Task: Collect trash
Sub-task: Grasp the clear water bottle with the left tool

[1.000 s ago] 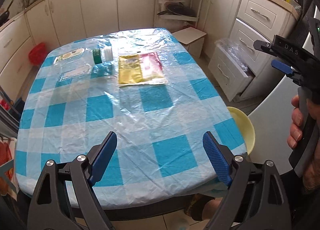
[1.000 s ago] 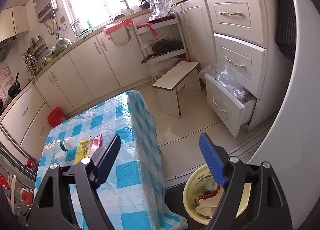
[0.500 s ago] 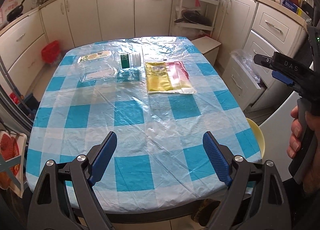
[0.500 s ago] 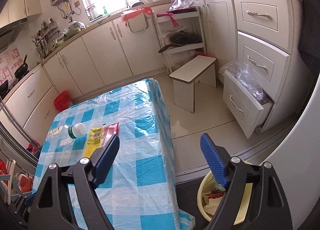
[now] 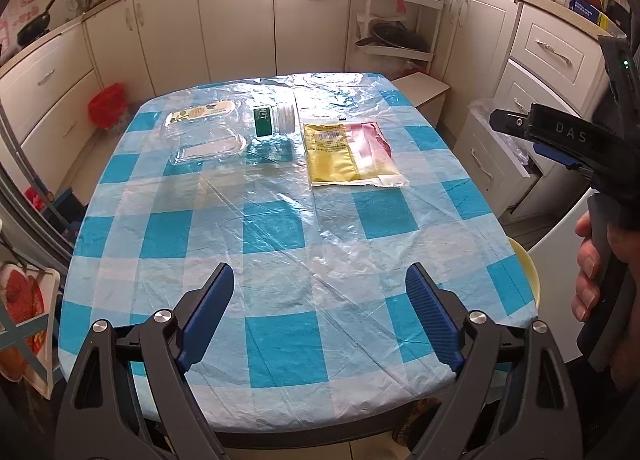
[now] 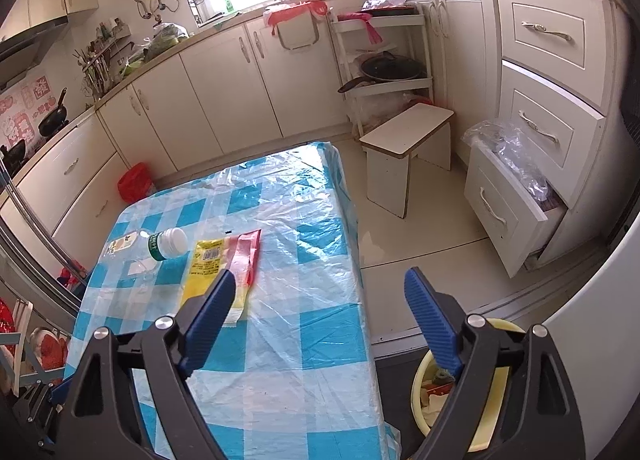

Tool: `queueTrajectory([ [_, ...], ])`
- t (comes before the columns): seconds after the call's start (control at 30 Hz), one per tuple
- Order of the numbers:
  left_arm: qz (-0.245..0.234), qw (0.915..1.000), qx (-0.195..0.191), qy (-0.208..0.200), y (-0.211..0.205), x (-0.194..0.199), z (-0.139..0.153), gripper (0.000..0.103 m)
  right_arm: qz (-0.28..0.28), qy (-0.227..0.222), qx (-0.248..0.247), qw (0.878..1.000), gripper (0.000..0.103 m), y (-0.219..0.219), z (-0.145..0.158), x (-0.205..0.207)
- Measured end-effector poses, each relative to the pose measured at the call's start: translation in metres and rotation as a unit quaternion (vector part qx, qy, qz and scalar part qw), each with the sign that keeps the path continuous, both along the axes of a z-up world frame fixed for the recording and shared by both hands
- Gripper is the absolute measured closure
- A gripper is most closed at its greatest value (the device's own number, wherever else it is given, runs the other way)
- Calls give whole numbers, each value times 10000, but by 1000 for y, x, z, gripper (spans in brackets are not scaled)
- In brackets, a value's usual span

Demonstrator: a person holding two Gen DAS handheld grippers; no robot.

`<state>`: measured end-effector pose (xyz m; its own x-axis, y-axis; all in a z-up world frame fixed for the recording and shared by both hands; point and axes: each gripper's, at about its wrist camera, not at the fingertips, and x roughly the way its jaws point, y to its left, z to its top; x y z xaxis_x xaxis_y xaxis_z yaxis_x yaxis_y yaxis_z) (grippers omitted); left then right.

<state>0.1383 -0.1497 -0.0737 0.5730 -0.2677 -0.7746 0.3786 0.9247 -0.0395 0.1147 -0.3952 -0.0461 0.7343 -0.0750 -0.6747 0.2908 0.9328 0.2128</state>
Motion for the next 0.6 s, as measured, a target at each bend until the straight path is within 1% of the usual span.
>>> queueTrajectory([
  [0.07,-22,9996,138,-252,6,3,3,19,114,90,10,9999,19,5,-4,5],
  [0.17,-214,9954,441,-822,20,14,11,19,344,250,-49,9991,19,17,-11,13],
  [0.23,-376,9897,694,-1194,30,28,15,19,477,329,-106,9983,19,23,-15,17],
  [0.27,-477,9854,887,-1375,36,39,17,19,547,377,-121,9977,19,26,-17,19],
  [0.33,-704,9791,1120,-1543,44,61,19,19,607,429,-120,9972,19,30,-20,21],
  [0.43,-1167,9667,1513,-1704,51,100,19,19,681,460,-52,9966,19,32,-22,23],
  [0.53,-1728,9561,1793,-1546,48,137,16,19,708,513,34,9962,19,32,-25,25],
  [0.6,-2027,9538,1763,-1343,44,159,13,19,717,543,109,9959,19,32,-27,27],
])
